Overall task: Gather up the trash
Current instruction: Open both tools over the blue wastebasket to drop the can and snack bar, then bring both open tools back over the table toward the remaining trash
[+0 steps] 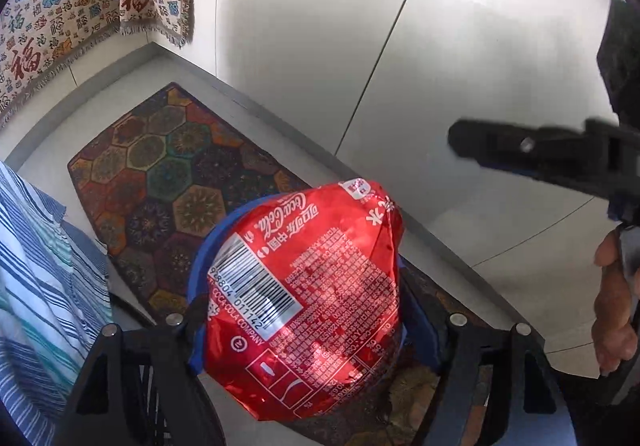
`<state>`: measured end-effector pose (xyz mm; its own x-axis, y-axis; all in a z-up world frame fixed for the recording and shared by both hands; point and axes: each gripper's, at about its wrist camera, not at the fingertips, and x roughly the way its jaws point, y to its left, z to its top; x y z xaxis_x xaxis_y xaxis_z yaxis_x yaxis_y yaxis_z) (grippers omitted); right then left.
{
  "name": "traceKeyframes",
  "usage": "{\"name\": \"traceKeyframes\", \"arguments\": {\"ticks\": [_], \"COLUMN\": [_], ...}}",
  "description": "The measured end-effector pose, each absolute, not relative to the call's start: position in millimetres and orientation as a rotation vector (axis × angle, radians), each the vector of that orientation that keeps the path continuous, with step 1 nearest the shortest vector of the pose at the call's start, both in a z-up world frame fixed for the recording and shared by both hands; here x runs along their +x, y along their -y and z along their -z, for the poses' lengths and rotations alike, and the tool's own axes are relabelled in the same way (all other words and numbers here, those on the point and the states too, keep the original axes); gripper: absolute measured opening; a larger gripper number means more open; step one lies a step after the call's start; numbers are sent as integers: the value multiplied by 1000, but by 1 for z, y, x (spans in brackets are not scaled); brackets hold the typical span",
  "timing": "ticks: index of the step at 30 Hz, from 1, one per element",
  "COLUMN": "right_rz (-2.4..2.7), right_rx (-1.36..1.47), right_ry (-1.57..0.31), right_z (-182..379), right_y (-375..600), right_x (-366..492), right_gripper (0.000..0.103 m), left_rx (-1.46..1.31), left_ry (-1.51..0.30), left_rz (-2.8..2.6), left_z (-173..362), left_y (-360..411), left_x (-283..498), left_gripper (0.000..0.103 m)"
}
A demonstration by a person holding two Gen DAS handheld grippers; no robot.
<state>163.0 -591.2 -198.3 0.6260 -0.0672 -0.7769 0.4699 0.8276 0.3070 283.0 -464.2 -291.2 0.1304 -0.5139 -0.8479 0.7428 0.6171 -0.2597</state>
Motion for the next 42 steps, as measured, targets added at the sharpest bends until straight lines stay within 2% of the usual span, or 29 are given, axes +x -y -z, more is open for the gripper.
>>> {"name": "traceKeyframes", "arguments": {"ticks": [14,21,27,30,35,42], "right_rz": [344,352,351,356,355,275], "right_rx": [517,511,501,472,369,192], "right_ry": [-790,-769,-765,-761,-737,-702], "right_z": [185,178,176,172,159,153], "right_y": [593,593,589,583,555,457], "right_x": [154,151,151,151,151,159], "right_gripper": [57,57,57,57,63,75], "left_rx": [269,257,239,214,227,230], "left_ry": [-1005,-1026,-977,-920,-818,-868], "left_rz": [985,947,919,894,789,508], "left_z": [277,276,255,222,173,174], "left_y": [466,468,450,418,336,186], "left_x": [273,280,272,263,244,237], "left_gripper": [78,78,78,78,78,78]}}
